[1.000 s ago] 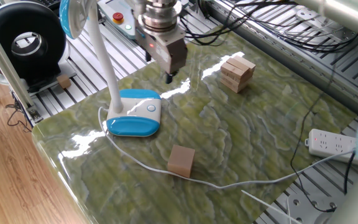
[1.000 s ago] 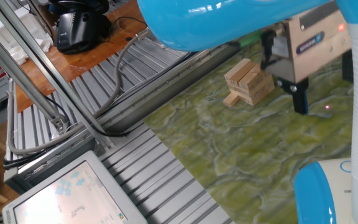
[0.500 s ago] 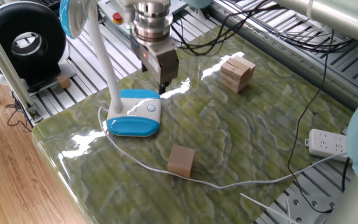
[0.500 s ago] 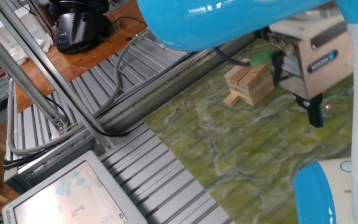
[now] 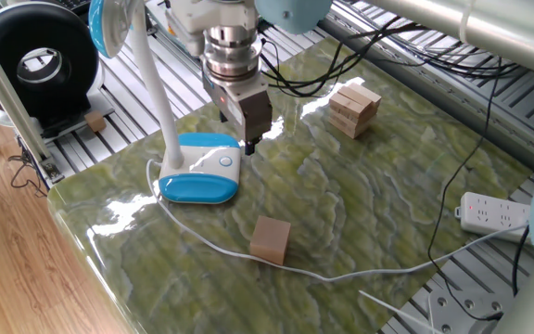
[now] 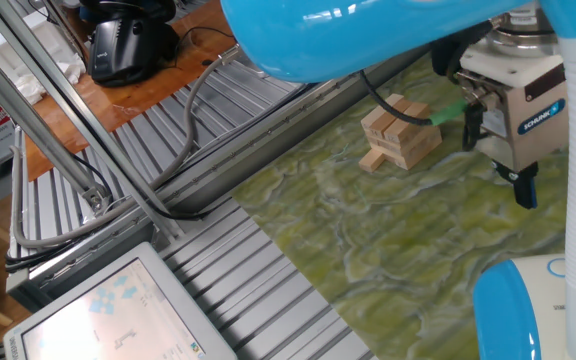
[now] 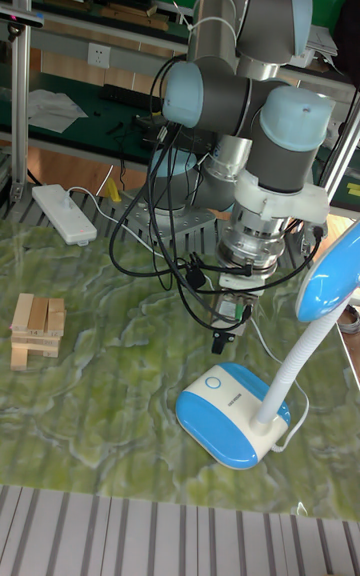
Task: Turn on the desk lamp by pressing the button
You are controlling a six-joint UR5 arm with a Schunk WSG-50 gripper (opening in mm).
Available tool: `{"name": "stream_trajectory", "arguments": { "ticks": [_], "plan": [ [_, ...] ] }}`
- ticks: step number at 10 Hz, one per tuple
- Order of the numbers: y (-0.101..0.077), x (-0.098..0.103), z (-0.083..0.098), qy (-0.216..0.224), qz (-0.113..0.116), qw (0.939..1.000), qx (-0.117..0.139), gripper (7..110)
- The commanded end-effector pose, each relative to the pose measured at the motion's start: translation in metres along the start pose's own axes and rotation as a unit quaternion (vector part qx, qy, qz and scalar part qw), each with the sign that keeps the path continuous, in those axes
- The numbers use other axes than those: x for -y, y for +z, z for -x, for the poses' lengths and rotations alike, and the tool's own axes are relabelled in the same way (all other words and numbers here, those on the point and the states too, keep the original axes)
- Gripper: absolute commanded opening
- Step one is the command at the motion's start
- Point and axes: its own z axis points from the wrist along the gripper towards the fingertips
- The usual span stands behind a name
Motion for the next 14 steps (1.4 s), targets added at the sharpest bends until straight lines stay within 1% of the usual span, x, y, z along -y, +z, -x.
{"name": "stream_trajectory", "arguments": {
  "ticks": [1,3,4,5,7,9,12,14],
  "plan": [
    [0.002,-0.003,0.000,0.010,0.001,1.0000,-0.001,88],
    [0.002,-0.001,-0.001,0.024,-0.001,0.9997,-0.003,88],
    [0.002,0.004,0.002,0.026,0.000,0.9997,-0.003,88],
    [-0.003,0.014,0.005,0.027,-0.001,0.9996,-0.006,88],
    [-0.008,0.036,0.010,0.024,-0.002,0.9997,0.002,88],
    [-0.010,0.051,0.008,0.017,-0.003,0.9998,0.004,88],
    [-0.007,0.052,0.009,0.017,-0.006,0.9998,0.008,88],
    [-0.006,0.045,0.012,0.017,0.001,0.9998,0.012,88]
  ]
}}
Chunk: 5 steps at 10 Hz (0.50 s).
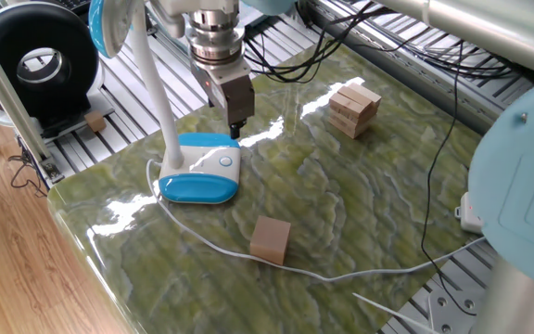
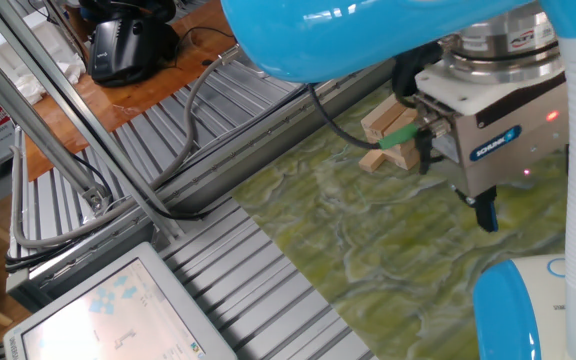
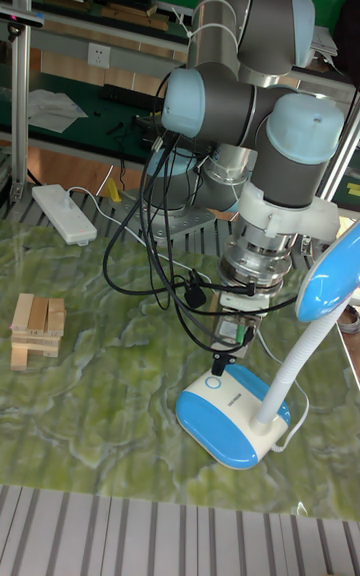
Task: Turn on the desk lamp by pressing the button
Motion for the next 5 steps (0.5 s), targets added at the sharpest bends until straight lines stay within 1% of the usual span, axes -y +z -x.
{"name": "stream_trajectory", "arguments": {
  "ticks": [1,2,3,4,5],
  "plan": [
    [-0.001,-0.010,0.005,0.011,0.013,0.9998,0.013,88],
    [-0.001,-0.017,0.005,0.022,0.018,0.9995,0.013,88],
    [-0.001,-0.025,0.011,0.033,0.022,0.9990,0.021,88],
    [-0.003,-0.031,0.013,0.044,0.023,0.9985,0.021,88],
    [-0.004,-0.032,0.011,0.040,0.022,0.9988,0.017,88]
  ]
}}
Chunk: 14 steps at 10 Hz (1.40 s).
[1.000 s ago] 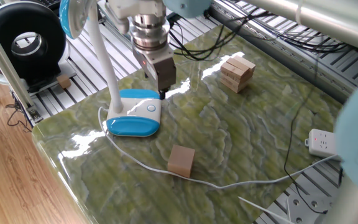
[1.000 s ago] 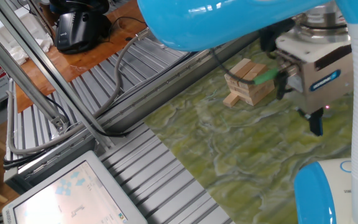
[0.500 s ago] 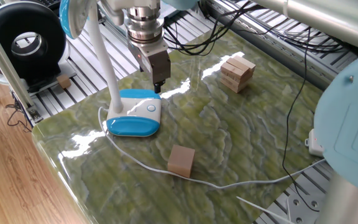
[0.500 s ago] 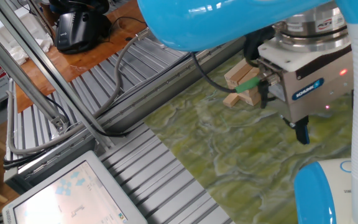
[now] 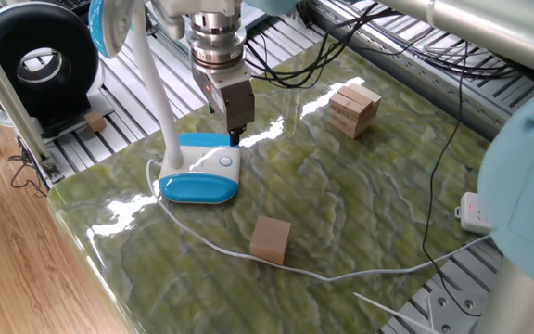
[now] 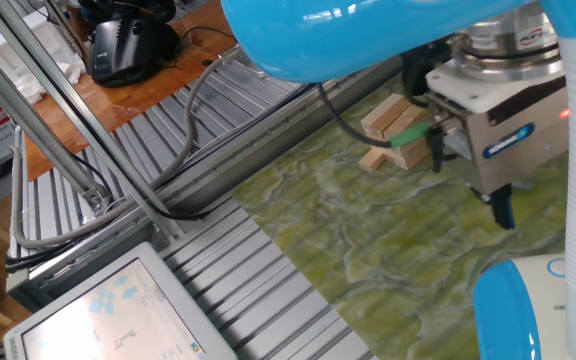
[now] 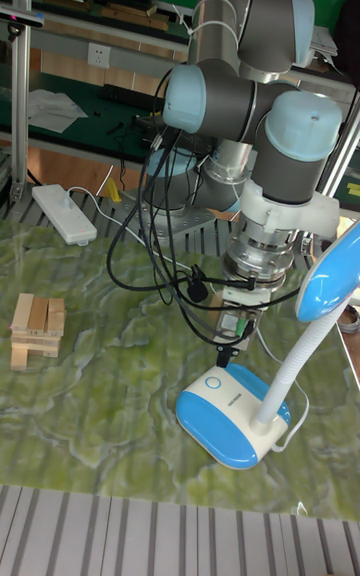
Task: Turn on the desk lamp by pressing the button
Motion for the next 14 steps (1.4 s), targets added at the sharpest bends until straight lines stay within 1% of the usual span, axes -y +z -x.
{"name": "stream_trajectory", "arguments": {
  "ticks": [1,2,3,4,5,6,7,8,9,10,11,12,13,14],
  "plan": [
    [-0.005,0.001,0.004,-0.002,-0.013,0.9999,0.006,88],
    [-0.008,0.025,0.006,-0.018,-0.050,0.9985,0.012,88],
    [-0.009,0.027,0.011,-0.016,-0.053,0.9982,0.021,88],
    [-0.011,0.038,0.014,-0.015,-0.076,0.9967,0.024,88],
    [-0.014,0.048,0.017,-0.024,-0.097,0.9947,0.027,88],
    [-0.019,0.064,0.020,-0.040,-0.129,0.9904,0.029,88],
    [-0.021,0.069,0.018,-0.045,-0.135,0.9896,0.024,88],
    [-0.023,0.074,0.013,-0.046,-0.139,0.9891,0.013,88],
    [-0.027,0.084,0.007,-0.054,-0.148,0.9875,-0.003,88],
    [-0.032,0.097,0.000,-0.065,-0.166,0.9838,-0.023,88],
    [-0.036,0.105,-0.002,-0.069,-0.182,0.9803,-0.031,88],
    [-0.037,0.109,0.000,-0.073,-0.190,0.9786,-0.029,88],
    [-0.036,0.107,0.002,-0.072,-0.187,0.9794,-0.025,88],
    [-0.030,0.101,0.004,-0.067,-0.176,0.9819,-0.019,88]
  ]
}}
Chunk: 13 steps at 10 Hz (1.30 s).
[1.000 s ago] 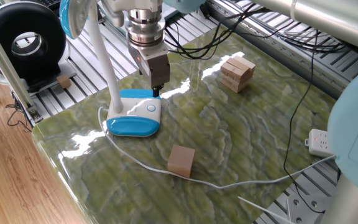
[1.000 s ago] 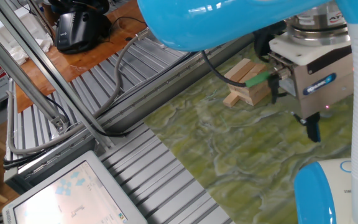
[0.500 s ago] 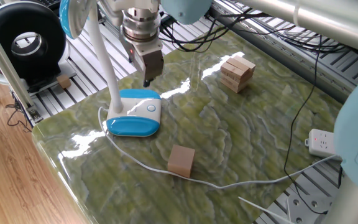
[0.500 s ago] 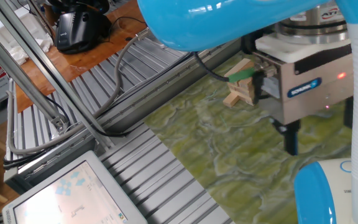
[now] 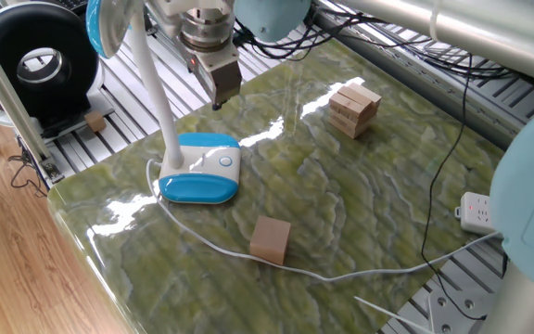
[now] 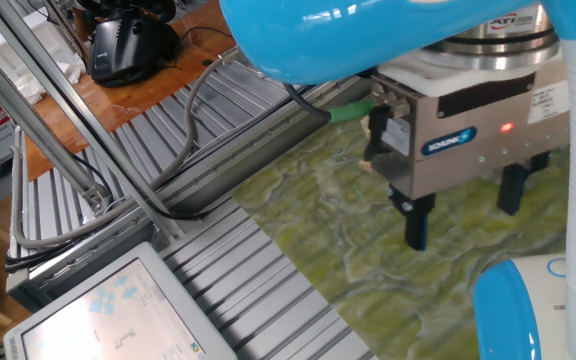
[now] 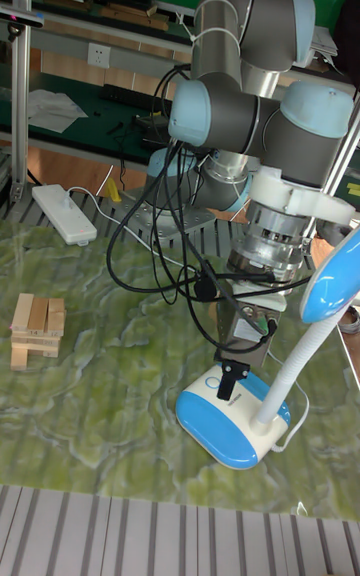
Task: Turn on the desk lamp by pressing the button
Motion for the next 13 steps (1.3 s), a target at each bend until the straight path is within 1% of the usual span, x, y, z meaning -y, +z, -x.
{"name": "stream_trajectory", "arguments": {
  "ticks": [1,2,3,4,5,6,7,8,9,10,11,12,13],
  "plan": [
    [0.003,-0.009,0.009,0.017,0.016,0.9996,0.017,88],
    [0.001,-0.039,0.025,0.056,0.070,0.9949,0.046,88],
    [-0.002,-0.059,0.032,0.083,0.110,0.9889,0.057,88],
    [-0.004,-0.066,0.032,0.104,0.128,0.9849,0.054,88],
    [-0.003,-0.069,0.026,0.127,0.134,0.9817,0.047,88],
    [0.000,-0.076,0.019,0.160,0.145,0.9755,0.040,88],
    [0.001,-0.088,0.020,0.192,0.168,0.9658,0.045,88],
    [0.002,-0.090,0.016,0.229,0.173,0.9574,0.034,88],
    [0.002,-0.089,0.007,0.265,0.170,0.9490,0.012,88],
    [0.005,-0.084,0.004,0.297,0.167,0.9404,0.006,88],
    [0.005,-0.082,0.009,0.334,0.175,0.9261,0.017,88],
    [0.007,-0.081,0.009,0.365,0.183,0.9127,0.024,88],
    [0.007,-0.080,0.006,0.397,0.191,0.8972,0.030,88]
  ]
}}
